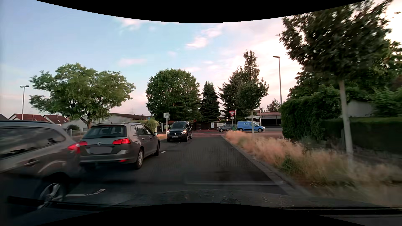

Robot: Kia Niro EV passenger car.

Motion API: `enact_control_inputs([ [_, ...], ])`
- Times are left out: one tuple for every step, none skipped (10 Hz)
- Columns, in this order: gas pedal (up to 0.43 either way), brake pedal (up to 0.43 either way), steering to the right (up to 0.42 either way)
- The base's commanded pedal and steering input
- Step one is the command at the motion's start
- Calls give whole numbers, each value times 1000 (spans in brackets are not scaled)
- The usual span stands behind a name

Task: Follow the waypoints while adhering to traffic rules and regulations

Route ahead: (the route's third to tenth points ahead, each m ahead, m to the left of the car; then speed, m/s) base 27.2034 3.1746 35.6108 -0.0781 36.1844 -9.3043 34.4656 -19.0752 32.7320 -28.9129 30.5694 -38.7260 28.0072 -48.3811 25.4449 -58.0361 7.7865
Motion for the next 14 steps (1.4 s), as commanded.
enact_control_inputs([
  [0, 0, -14],
  [0, 0, -13],
  [0, 0, -13],
  [0, 0, -13],
  [0, 0, -13],
  [0, 0, -12],
  [0, 24, -11],
  [0, 55, -9],
  [0, 79, -7],
  [0, 104, -6],
  [0, 122, -6],
  [0, 146, -6],
  [0, 171, -6],
  [0, 189, -5],
])
